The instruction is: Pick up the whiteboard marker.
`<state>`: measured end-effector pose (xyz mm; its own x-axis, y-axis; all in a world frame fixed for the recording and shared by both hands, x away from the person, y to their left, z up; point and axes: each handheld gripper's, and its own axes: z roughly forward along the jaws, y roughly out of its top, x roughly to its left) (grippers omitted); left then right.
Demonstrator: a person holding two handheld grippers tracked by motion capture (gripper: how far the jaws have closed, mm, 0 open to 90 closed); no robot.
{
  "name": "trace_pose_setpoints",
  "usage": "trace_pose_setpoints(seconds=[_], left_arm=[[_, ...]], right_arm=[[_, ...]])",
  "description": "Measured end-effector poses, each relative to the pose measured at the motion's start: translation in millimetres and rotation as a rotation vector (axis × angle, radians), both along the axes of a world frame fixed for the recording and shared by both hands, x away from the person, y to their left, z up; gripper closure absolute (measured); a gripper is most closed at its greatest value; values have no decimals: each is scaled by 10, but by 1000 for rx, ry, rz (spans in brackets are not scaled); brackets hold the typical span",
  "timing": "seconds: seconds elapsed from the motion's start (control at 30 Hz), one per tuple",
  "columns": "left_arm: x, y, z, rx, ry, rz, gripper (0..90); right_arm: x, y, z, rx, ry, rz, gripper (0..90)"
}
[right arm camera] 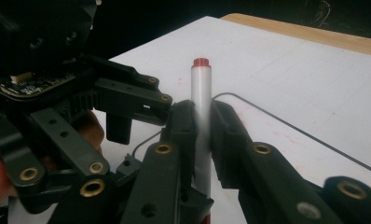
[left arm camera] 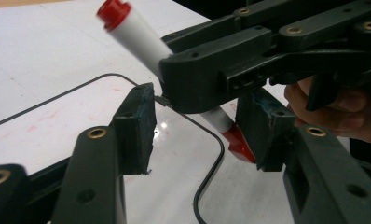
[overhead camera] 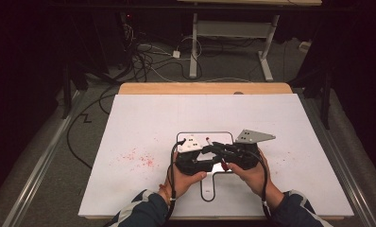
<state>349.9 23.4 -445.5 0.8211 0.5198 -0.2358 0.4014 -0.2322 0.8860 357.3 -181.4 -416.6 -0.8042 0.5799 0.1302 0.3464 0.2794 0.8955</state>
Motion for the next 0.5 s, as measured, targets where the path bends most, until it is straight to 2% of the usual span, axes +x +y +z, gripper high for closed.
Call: trace_pose_setpoints(seconds=[0.1, 0.13, 0.23, 0.27, 0.4, 0.43, 0.47, 0.5], left_arm=[[11, -21, 4, 19, -10, -6, 553], [19, -35, 16, 48, -29, -4, 570], [28, -48, 29, 66, -45, -22, 671], [19, -74, 36, 104, -73, -22, 720], [42, -60, 17, 121, -87, -19, 780], [70, -25, -11, 135, -105, -17, 781], [87, -8, -31, 153, -111, -10, 782], [87, -8, -31, 153, -111, -10, 782]], right_arm=[[-27, -24, 18, 11, -7, -5, 818], [-36, -22, 24, 5, -10, 1, 818], [-68, -21, 30, 2, -20, -9, 818], [-70, -24, 31, 5, -20, -11, 818], [-85, -31, 30, -3, -26, -21, 811], [-86, -30, 27, -9, -31, -23, 797], [-85, -27, 20, -14, -34, -28, 757], [-84, -30, 12, -13, -32, -37, 745]])
